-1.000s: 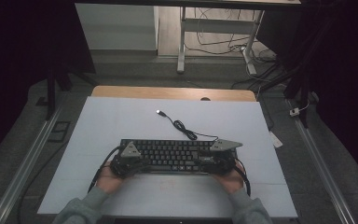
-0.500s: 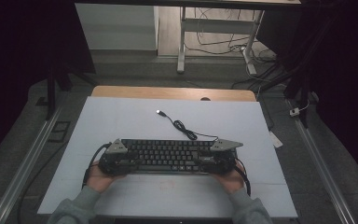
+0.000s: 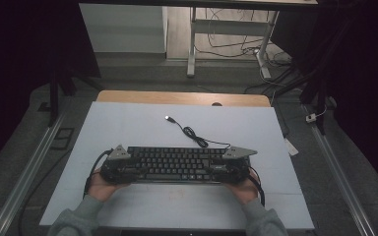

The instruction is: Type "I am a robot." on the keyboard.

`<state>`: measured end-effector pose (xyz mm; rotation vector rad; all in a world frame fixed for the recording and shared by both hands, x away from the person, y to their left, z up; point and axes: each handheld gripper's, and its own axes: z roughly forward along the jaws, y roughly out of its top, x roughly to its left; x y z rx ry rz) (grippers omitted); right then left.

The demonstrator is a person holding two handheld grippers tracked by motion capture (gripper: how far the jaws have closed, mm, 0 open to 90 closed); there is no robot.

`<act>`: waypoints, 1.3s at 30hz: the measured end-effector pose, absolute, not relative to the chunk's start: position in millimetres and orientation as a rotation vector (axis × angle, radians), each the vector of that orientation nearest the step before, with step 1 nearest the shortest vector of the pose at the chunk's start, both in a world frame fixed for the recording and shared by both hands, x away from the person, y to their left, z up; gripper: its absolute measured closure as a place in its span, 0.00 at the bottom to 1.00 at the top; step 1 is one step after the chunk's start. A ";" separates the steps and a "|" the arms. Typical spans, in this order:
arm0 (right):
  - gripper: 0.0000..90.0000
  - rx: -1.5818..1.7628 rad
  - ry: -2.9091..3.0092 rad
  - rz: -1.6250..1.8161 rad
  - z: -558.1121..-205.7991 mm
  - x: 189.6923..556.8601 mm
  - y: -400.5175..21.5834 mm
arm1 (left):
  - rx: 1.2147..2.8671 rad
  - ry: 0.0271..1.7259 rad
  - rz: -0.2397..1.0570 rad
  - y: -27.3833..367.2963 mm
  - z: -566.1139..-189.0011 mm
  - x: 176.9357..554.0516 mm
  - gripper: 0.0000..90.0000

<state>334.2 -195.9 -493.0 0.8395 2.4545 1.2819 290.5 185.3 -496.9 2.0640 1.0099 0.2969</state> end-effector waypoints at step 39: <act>0.56 0.841 2.461 1.280 -494.5 334.6 -195.7 | 2.087 1.009 0.311 170.5 -495.6 323.2 0.56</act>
